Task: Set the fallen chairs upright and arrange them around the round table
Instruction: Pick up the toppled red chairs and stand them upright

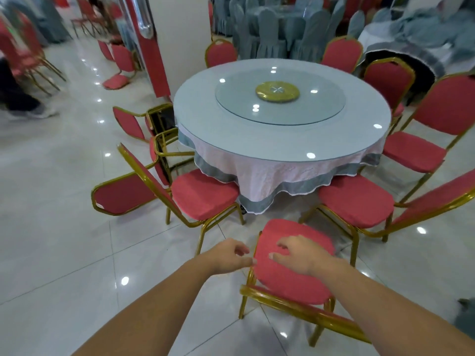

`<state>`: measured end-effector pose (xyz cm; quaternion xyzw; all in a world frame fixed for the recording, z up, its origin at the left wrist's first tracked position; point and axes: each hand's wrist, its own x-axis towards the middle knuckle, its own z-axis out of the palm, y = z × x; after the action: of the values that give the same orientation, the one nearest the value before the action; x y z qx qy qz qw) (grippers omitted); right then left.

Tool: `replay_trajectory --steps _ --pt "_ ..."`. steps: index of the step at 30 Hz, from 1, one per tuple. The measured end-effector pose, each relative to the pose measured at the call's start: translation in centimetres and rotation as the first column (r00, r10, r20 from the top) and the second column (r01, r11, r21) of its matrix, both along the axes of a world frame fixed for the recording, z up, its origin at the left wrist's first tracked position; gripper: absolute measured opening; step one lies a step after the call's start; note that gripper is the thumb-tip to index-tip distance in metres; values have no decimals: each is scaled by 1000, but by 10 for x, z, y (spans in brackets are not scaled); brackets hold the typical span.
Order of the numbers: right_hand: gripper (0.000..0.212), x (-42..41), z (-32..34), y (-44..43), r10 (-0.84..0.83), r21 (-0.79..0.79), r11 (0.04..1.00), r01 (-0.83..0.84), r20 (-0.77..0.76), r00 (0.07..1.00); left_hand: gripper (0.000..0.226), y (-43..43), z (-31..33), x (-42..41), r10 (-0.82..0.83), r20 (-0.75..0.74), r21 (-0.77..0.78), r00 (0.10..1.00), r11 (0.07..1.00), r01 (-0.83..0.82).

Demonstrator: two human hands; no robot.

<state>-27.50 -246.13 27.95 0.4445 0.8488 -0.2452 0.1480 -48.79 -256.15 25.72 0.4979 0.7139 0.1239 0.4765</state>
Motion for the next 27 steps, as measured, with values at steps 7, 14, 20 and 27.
replay_trajectory --steps 7,14,20,27 --pt "60 -165 2 -27 51 6 999 -51 -44 998 57 -18 2 -154 146 -20 58 989 988 -145" --pt "57 -316 -6 -52 210 9 978 -210 -71 975 42 -73 -5 -282 332 -61 86 941 941 -327" --pt "61 -425 -24 -78 361 -25 932 -362 -29 932 39 -134 -26 -366 509 -33 49 860 861 -507" --pt "62 -572 -60 -102 576 -82 815 -574 -2 818 47 -196 -59 -465 703 -69 -5 708 709 -705"
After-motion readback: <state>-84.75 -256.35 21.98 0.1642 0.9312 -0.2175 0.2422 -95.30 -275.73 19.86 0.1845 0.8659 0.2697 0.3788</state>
